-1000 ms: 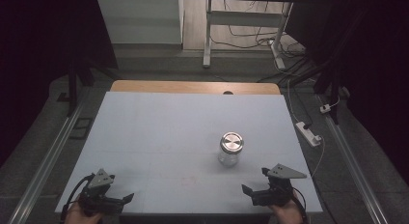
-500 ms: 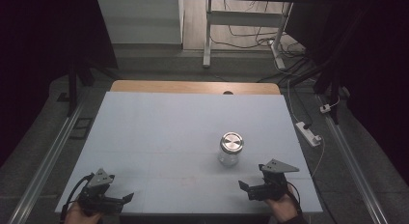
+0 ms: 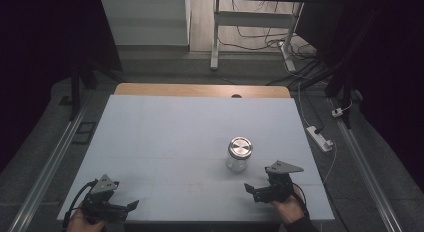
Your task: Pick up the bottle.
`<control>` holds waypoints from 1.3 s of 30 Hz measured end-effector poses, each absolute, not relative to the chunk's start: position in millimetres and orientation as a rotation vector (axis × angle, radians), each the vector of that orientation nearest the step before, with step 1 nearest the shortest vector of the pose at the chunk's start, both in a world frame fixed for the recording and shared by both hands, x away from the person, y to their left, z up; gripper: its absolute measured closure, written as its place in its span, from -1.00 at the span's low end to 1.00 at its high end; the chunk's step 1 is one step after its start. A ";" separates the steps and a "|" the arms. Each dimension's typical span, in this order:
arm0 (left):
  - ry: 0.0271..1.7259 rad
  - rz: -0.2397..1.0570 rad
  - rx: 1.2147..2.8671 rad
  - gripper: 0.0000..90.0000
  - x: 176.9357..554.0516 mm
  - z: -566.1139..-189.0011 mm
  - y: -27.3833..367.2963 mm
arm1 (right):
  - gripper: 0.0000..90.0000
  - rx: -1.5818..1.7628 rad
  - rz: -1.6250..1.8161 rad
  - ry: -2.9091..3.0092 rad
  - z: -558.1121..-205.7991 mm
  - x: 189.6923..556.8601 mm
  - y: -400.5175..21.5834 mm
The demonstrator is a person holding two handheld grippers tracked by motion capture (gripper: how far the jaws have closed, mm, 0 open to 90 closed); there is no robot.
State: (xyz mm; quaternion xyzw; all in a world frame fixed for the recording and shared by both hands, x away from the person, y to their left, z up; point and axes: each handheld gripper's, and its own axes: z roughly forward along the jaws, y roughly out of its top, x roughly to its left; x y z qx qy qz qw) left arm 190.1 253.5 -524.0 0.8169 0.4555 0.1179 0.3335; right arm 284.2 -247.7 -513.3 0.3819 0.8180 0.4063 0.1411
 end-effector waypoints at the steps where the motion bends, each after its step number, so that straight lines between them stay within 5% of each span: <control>1: 1.190 0.307 2.134 -0.90 190.3 -524.1 253.5 | -1.00 1.104 1.171 2.363 -513.7 286.2 -246.5; 39: 1.163 0.348 2.261 -0.87 191.5 -526.1 241.3 | -1.00 0.985 1.101 2.408 -530.9 345.5 -198.1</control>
